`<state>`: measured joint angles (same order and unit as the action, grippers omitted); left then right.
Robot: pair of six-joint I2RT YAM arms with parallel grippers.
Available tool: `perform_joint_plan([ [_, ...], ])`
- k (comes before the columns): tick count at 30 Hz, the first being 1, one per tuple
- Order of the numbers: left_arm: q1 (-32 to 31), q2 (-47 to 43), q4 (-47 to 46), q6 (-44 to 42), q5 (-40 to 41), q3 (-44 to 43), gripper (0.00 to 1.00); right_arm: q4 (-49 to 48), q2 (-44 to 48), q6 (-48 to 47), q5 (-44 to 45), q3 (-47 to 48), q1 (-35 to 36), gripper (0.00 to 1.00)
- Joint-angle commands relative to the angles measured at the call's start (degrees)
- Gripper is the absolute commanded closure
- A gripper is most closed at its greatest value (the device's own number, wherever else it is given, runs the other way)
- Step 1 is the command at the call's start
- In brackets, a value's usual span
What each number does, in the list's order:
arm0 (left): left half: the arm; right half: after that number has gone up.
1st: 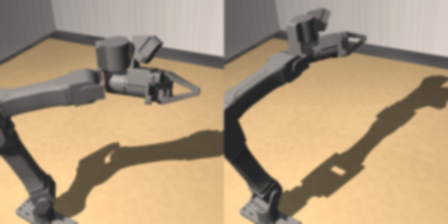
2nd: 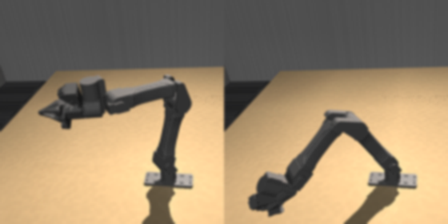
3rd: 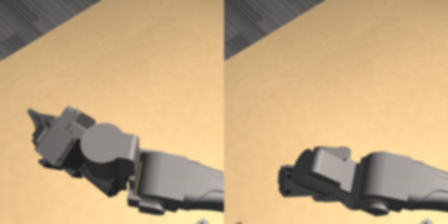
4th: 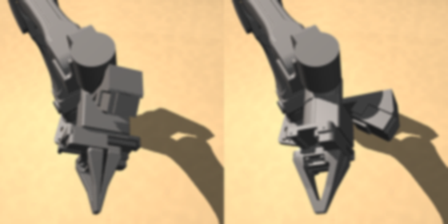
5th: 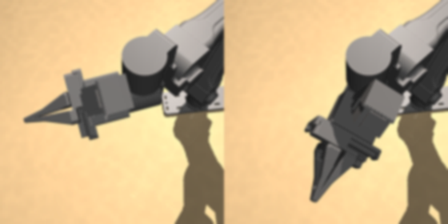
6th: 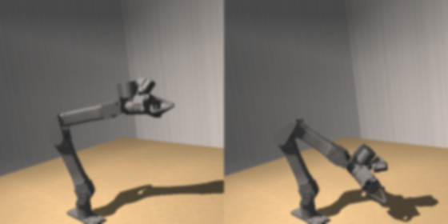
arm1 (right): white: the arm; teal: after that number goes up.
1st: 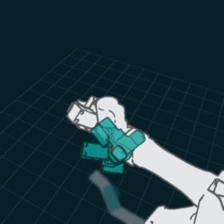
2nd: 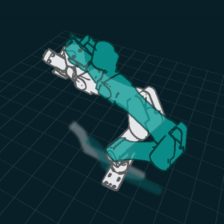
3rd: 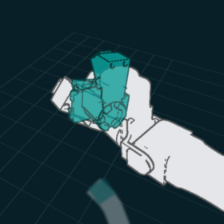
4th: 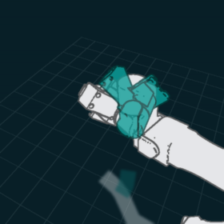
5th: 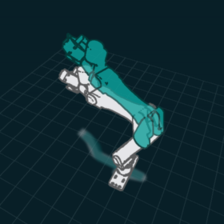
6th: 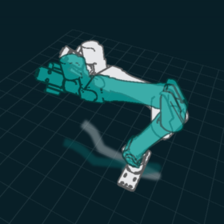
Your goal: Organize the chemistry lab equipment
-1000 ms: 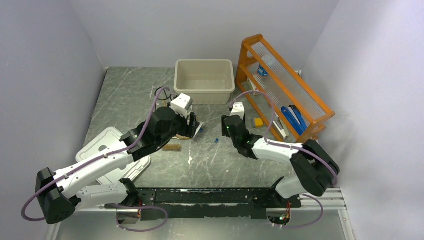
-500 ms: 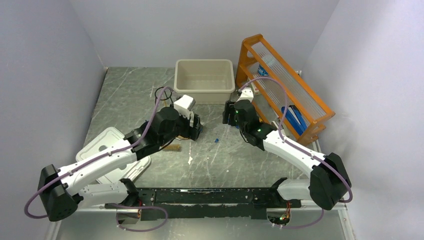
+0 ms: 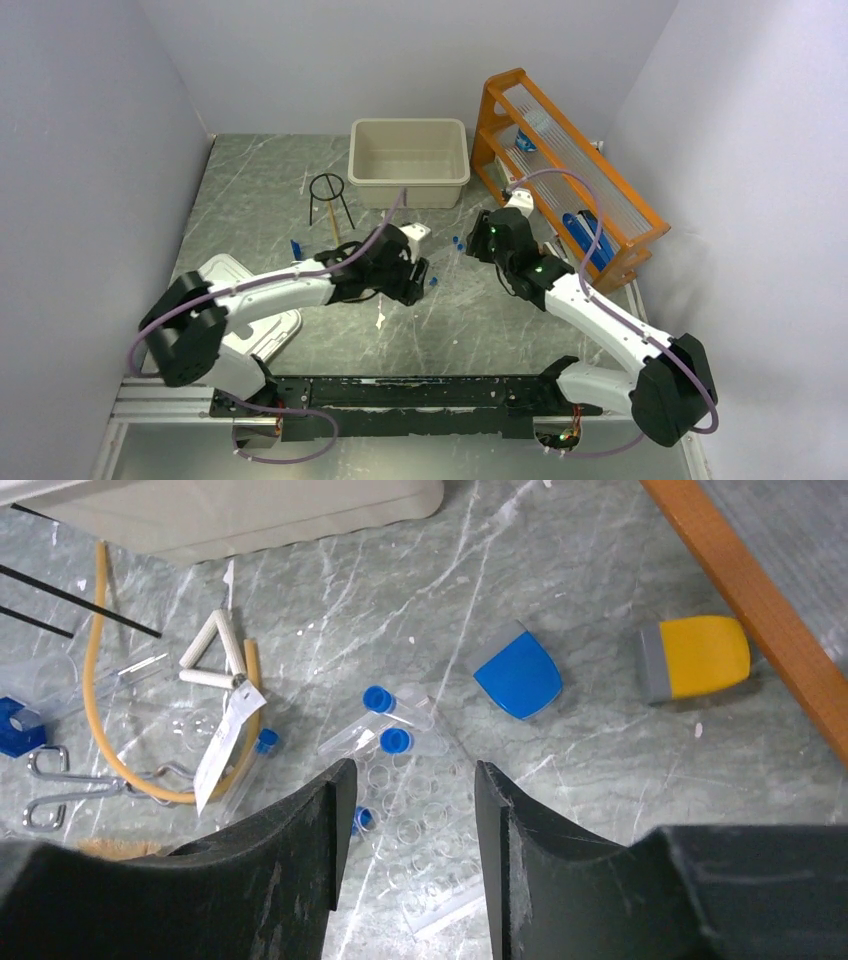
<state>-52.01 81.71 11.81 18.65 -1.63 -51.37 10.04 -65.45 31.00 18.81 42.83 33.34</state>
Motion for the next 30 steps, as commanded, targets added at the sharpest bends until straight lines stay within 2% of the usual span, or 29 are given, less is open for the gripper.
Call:
perform_joint_plan([
  [1, -3.7, 7.1, 1.5, -0.1, 0.5, -4.6, 0.39, -0.2, 3.3, 1.9, -0.4, -2.7, -0.4, 0.5],
  [5, -5.3, 13.5, 6.2, 0.7, 6.6, -8.3, 0.4, -0.5, 5.3, 1.7, -1.9, -4.2, -0.4, 0.51],
  [9, -5.4, 17.1, 5.6, 1.0, 7.0, -9.7, 0.44, -0.6, 7.3, 2.5, -1.0, -6.0, -0.4, 0.52],
  [13, -5.6, 19.7, 7.4, 1.3, 14.7, -11.6, 0.47, -1.3, 9.3, 2.6, -0.1, -8.0, -0.4, 0.53],
  [18, -5.6, 23.4, 8.0, 0.0, 14.4, -13.6, 0.48, -1.5, 9.3, 2.6, -1.0, -8.6, -0.4, 0.54],
  [21, -5.6, 25.4, 10.0, 1.1, 14.9, -15.2, 0.56, -1.4, 9.6, 3.3, -0.5, -8.5, -0.4, 0.55],
  [25, -5.6, 25.4, 8.1, 1.4, 12.3, -14.0, 0.7, -1.9, 10.5, 3.9, -0.7, -9.4, -0.4, 0.56],
  [28, -5.6, 26.0, 8.2, 0.8, 11.8, -13.6, 0.84, -1.7, 10.6, 4.7, -1.6, -9.5, -0.4, 0.57],
  [30, -5.6, 25.9, 9.1, 0.6, 11.7, -13.3, 0.9, -2.6, 10.9, 5.5, -3.5, -10.4, -0.4, 0.57],
])
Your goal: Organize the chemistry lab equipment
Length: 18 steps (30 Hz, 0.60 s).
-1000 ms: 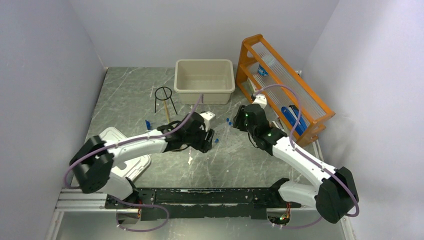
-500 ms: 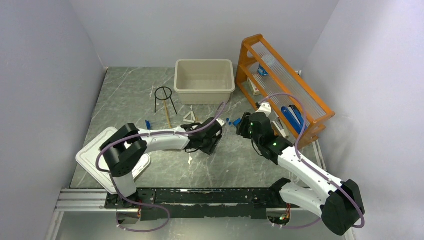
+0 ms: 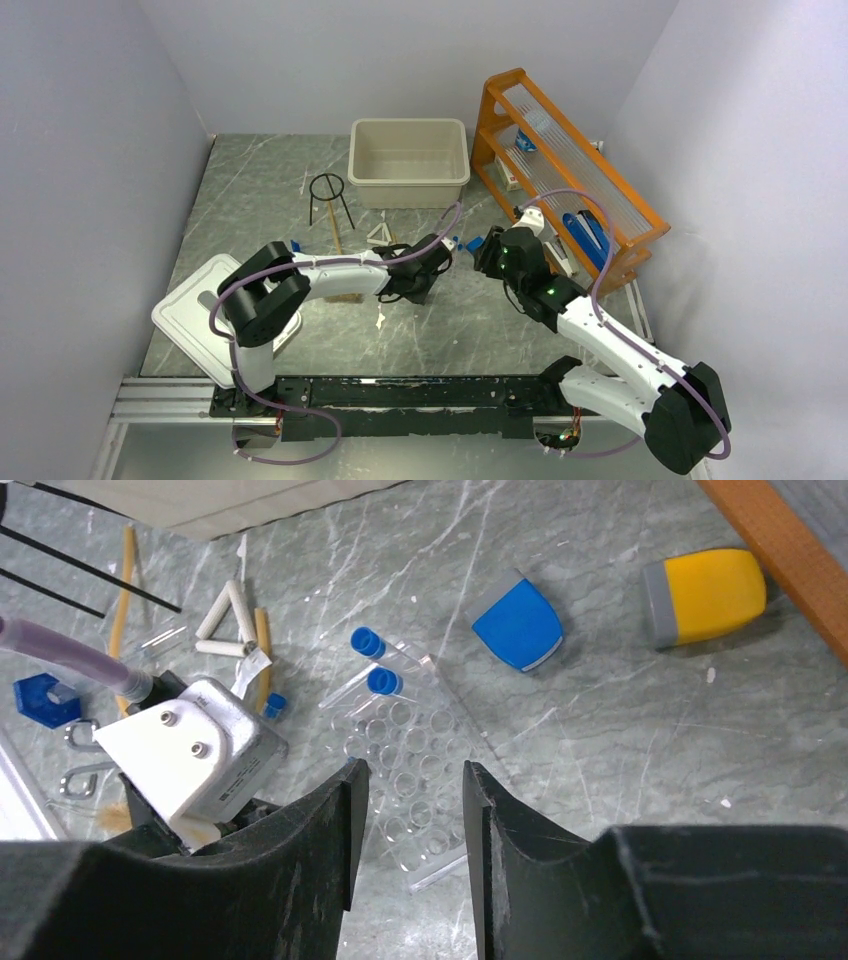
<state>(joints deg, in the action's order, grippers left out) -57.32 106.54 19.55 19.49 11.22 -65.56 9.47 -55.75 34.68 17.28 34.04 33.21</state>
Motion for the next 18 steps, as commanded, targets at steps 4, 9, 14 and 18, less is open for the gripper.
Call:
perform_joint_plan([
  [4, -0.3, -2.9, -0.3, 0.1, -2.0, 4.6, 0.95, -5.1, 1.4, 4.2, -8.7, -4.2, -0.2, 0.56],
  [9, -0.3, -9.3, -1.6, -1.8, -1.9, 7.6, 0.95, -8.0, -0.5, 7.0, -16.8, -4.7, -0.2, 0.54],
  [14, -0.4, -17.1, -4.3, -3.8, -3.5, 10.6, 0.95, -9.2, -3.5, 10.3, -25.9, -2.9, -0.3, 0.48],
  [18, -0.3, -23.8, -8.5, -4.8, -2.6, 14.2, 0.95, -10.6, -5.9, 14.1, -29.0, -0.7, -0.2, 0.42],
])
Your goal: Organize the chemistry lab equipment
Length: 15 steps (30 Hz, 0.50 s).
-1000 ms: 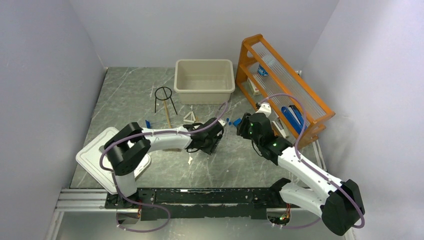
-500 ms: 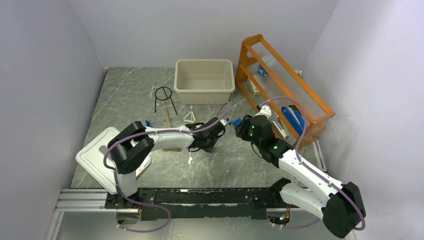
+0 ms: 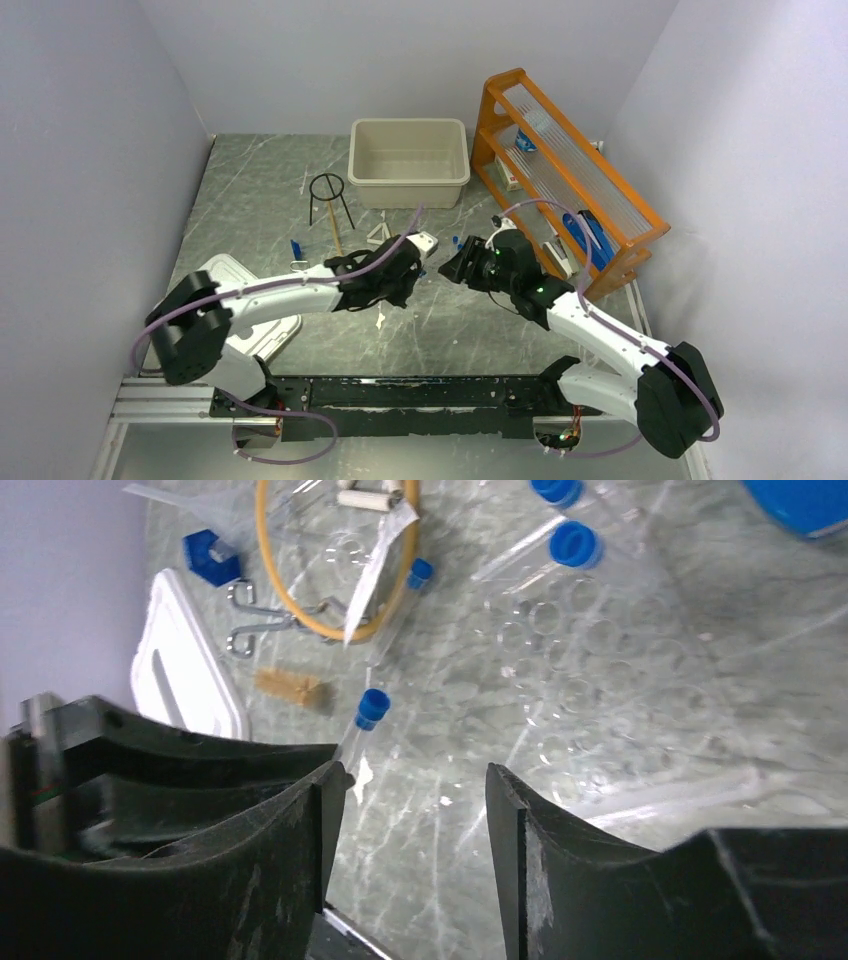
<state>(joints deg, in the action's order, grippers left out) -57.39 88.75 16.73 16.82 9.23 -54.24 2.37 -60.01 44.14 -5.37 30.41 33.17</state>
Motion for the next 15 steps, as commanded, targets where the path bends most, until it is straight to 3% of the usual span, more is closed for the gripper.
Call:
perform_joint_plan([
  [1, -0.3, -7.3, -6.5, -2.3, -0.4, 3.5, 0.95, -4.5, -2.1, 5.6, -7.5, 3.3, -0.2, 0.41],
  [7, -0.3, -13.6, -9.5, -2.7, -1.1, 5.8, 0.95, -10.4, -5.5, 10.0, -15.2, 5.8, -0.2, 0.37],
  [11, -0.3, -16.4, -10.7, -2.7, -0.8, 6.9, 0.95, -11.1, -7.5, 10.6, -15.2, 6.6, -0.4, 0.36],
  [15, -0.3, -17.6, -11.4, -2.5, -0.7, 7.4, 0.95, -14.0, -9.0, 11.7, -17.3, 6.2, -0.6, 0.41],
])
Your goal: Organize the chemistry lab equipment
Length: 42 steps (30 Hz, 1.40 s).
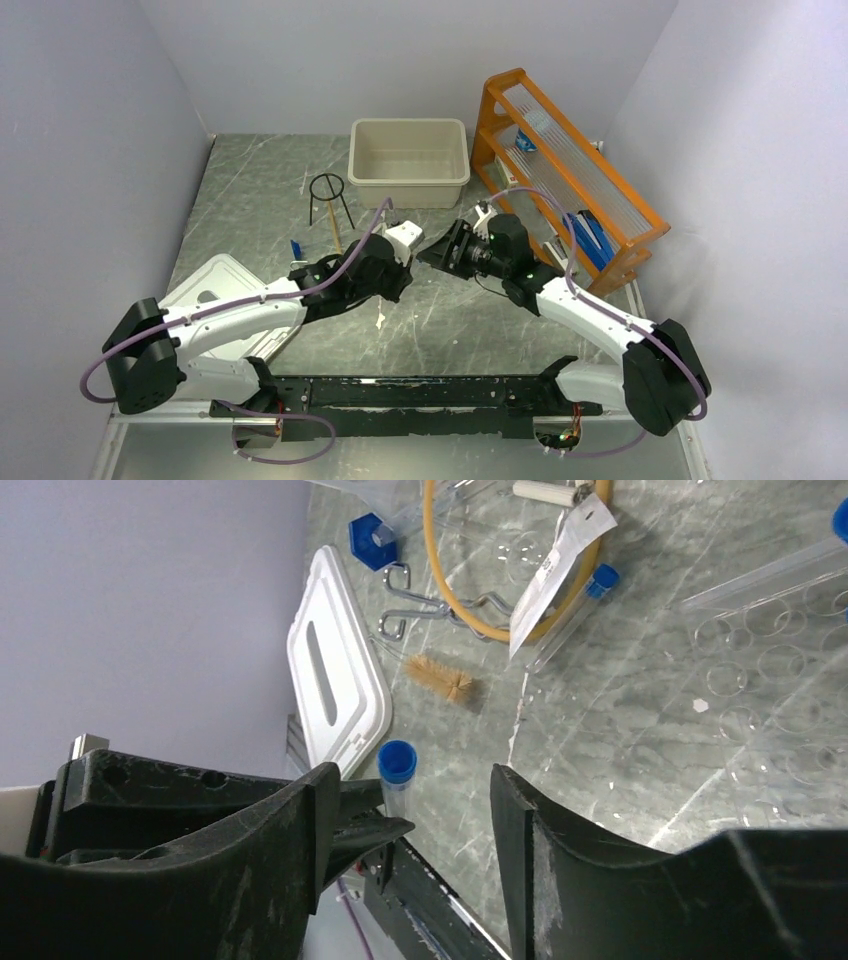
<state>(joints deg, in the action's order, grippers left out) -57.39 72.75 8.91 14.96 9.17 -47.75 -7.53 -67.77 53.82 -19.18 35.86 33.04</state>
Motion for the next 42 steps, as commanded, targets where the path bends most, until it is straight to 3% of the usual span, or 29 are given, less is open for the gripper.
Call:
perform_joint_plan([
  [1, -0.3, -1.7, -3.6, -0.6, -0.6, 1.0, 0.95, -4.7, -1.7, 2.3, -4.0, 0.6, -0.5, 0.44],
  [8, -0.3, -1.6, -3.2, -0.8, -0.2, 0.7, 0.95, -8.1, -3.3, 3.3, -6.4, 0.0, -0.7, 0.64],
  [17, -0.3, -1.7, -2.5, -0.2, 0.5, 0.3, 0.95, -9.3, -4.0, 2.0, -8.4, 0.0, -1.5, 0.79],
  [19, -0.3, -2.0, -2.1, 0.5, 1.2, 0.2, 0.89, -8.7, -3.4, 0.9, -7.5, 0.1, -1.7, 0.82],
  [20, -0.3, -2.1, -1.7, 1.0, 1.9, 0.0, 0.8, -8.2, -3.1, -0.1, -6.7, 0.2, -1.8, 0.82],
  [24, -0.2, -2.9, 0.0, 1.8, 4.5, -1.1, 0.45, -3.9, -0.7, -7.2, -0.2, 1.6, -2.0, 0.83],
  [26, -0.2, -3.4, 1.8, 0.6, 5.7, -2.8, 0.36, 0.3, 0.4, -12.7, 3.9, 4.5, -2.3, 0.83],
  [33, -0.1, -5.9, 9.4, -2.0, 12.1, -9.7, 0.32, 8.8, 3.5, -28.1, 18.7, 10.7, -2.2, 0.82],
  [42, -0.1, -12.3, 10.5, -6.3, 14.9, -10.3, 0.29, 5.4, 6.8, -39.9, 40.6, 5.7, 5.7, 0.82],
])
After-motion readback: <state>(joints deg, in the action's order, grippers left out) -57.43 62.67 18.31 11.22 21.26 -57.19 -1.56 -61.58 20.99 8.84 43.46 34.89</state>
